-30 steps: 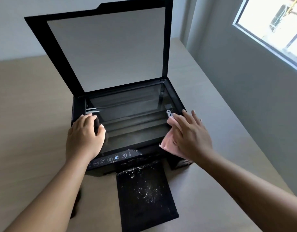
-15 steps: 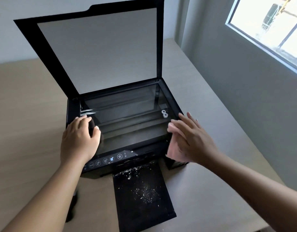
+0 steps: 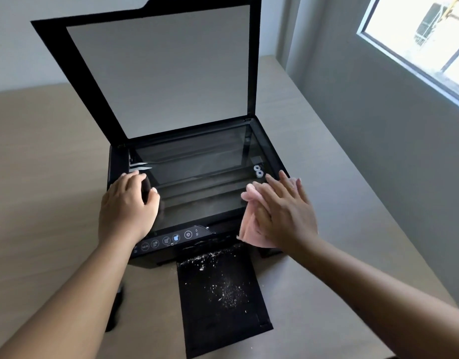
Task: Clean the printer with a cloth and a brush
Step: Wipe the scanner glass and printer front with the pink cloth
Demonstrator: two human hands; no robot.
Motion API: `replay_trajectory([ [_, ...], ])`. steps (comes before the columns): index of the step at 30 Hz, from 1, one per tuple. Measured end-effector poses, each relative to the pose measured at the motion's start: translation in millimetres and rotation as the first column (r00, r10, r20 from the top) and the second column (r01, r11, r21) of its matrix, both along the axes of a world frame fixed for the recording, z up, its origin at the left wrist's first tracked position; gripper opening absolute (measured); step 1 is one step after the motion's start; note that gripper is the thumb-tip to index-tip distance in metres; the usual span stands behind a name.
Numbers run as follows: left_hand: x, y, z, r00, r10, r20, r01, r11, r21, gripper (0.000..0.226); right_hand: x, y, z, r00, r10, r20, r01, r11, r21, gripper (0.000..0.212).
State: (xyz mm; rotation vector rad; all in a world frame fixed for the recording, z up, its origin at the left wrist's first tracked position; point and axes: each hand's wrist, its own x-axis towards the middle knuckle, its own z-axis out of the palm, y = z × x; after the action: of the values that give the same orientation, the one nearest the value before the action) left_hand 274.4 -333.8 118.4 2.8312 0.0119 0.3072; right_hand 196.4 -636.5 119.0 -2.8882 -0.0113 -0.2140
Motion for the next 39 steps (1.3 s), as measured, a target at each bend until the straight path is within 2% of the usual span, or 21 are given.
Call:
replay_trajectory([
  [1,0,0,0,1.0,-0.002,-0.001,0.002,1.0,0.0,0.041,3,20,1,1.0,0.009,0.013,-0.009,1.0,0.003,0.05],
  [4,0,1,-1,1.0,-0.005,-0.006,0.005,1.0,-0.001,0.041,-5,66,-2,0.952,0.299,0.058,-0.298,0.954,-0.033,0.047],
  [6,0,2,-1,1.0,-0.007,-0.001,0.007,1.0,-0.007,0.042,-14,66,-6,0.894,0.441,0.081,-0.437,0.897,-0.059,0.048],
  [8,-1,1,0,1.0,-0.012,-0.003,0.012,1.0,-0.013,0.044,-17,43,-10,0.863,0.497,0.092,-0.486,0.865,-0.123,0.052],
  [10,-1,1,-1,1.0,-0.005,-0.004,0.005,1.0,-0.013,0.043,-17,16,-14,0.879,0.469,0.086,-0.452,0.878,-0.159,0.053],
  [12,-1,0,-2,1.0,-0.004,-0.001,0.004,1.0,-0.013,0.043,-21,11,-16,0.92,0.377,0.108,-0.363,0.923,-0.126,0.051],
  [15,-1,1,-1,1.0,-0.002,0.005,0.002,1.0,-0.017,0.043,-30,53,-17,0.949,0.252,0.188,-0.247,0.968,-0.05,0.043],
  [18,-1,1,0,1.0,-0.008,-0.008,0.007,0.999,-0.036,0.045,-31,96,-18,0.916,0.362,0.176,-0.368,0.93,0.001,0.045],
  [20,0,3,0,0.999,-0.012,-0.039,0.009,0.997,-0.076,0.046,-31,101,-18,0.848,0.509,0.149,-0.512,0.859,-0.016,0.047],
  [22,0,6,0,0.996,-0.052,-0.067,0.043,0.991,-0.124,0.044,-32,92,-15,0.824,0.55,0.137,-0.561,0.827,0.05,0.047],
  [24,3,11,3,0.991,-0.103,-0.091,0.085,0.979,-0.185,0.044,-29,77,-13,0.908,0.386,0.161,-0.413,0.889,0.199,0.049],
  [26,6,24,8,0.984,-0.139,-0.109,0.117,0.975,-0.191,0.044,-18,70,-6,0.982,0.08,0.172,-0.131,0.943,0.306,0.042],
  [28,9,39,9,0.972,-0.208,-0.107,0.196,0.974,-0.112,0.043,-6,83,-4,0.983,-0.138,0.124,0.102,0.96,0.261,0.027],
  [30,9,48,6,0.957,-0.279,-0.081,0.273,0.958,-0.085,0.042,1,112,-4,0.976,-0.185,0.114,0.167,0.974,0.153,0.027],
  [34,9,46,-1,0.959,-0.282,-0.009,0.278,0.952,-0.126,0.049,-6,170,-2,0.987,0.011,0.162,-0.02,0.998,0.055,0.025],
  [37,10,47,-1,0.956,-0.294,0.009,0.293,0.95,-0.111,0.05,-11,186,-1,0.962,0.18,0.207,-0.198,0.978,0.067,0.017],
  [39,10,49,-2,0.954,-0.298,0.022,0.299,0.948,-0.107,0.05,-18,181,-2,0.93,0.319,0.181,-0.338,0.937,0.089,0.021],
])
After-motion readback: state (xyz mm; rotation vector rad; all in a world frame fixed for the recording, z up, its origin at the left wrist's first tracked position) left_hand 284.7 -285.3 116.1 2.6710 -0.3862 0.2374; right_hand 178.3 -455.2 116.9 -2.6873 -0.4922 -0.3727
